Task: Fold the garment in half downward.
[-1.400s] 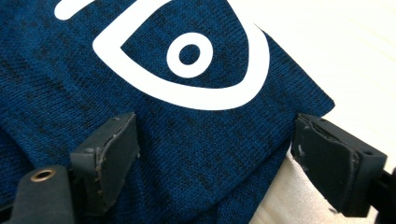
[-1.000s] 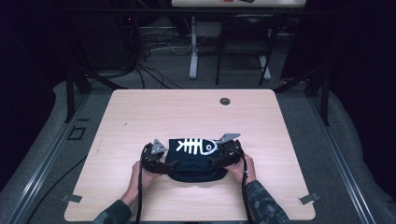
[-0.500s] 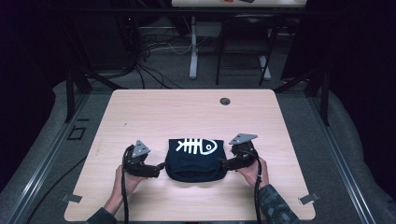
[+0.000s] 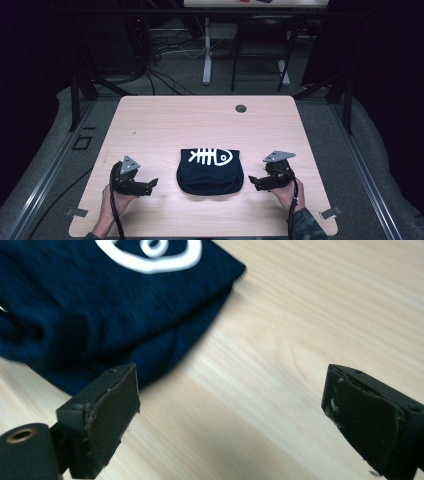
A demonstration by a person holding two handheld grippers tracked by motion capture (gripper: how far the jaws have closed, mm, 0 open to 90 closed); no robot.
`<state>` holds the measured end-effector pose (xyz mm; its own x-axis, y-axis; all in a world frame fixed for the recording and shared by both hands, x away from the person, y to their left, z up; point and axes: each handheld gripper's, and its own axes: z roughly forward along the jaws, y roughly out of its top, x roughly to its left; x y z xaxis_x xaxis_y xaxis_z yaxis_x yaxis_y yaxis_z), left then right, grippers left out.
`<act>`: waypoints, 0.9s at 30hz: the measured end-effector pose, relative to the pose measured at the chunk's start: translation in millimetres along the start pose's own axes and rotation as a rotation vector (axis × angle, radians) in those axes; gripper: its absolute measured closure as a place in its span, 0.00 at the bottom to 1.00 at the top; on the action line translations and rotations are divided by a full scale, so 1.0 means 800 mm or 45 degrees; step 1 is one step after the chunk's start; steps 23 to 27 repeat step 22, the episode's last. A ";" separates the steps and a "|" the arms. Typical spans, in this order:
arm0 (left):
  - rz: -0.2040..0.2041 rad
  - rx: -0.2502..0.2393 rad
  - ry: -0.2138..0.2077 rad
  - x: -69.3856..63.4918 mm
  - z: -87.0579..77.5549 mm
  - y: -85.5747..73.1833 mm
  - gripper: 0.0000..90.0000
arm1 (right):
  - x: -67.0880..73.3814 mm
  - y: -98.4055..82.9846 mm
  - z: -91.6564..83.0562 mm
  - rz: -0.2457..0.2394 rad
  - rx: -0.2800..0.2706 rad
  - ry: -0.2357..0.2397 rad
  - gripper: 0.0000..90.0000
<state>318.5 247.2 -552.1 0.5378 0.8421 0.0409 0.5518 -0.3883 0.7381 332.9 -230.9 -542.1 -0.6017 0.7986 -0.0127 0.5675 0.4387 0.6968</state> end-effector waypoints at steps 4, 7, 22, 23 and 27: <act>-0.029 0.038 0.015 0.008 0.004 -0.018 0.01 | -0.012 -0.020 -0.005 0.048 0.023 -0.019 0.09; -0.037 0.059 0.022 0.011 0.008 -0.026 0.00 | -0.016 -0.031 -0.003 0.075 0.040 -0.021 0.09; -0.099 0.091 0.023 0.025 0.020 -0.047 0.00 | -0.025 -0.056 0.007 0.117 0.084 -0.037 0.08; -0.099 0.091 0.023 0.025 0.020 -0.047 0.00 | -0.025 -0.056 0.007 0.117 0.084 -0.037 0.08; -0.099 0.091 0.023 0.025 0.020 -0.047 0.00 | -0.025 -0.056 0.007 0.117 0.084 -0.037 0.08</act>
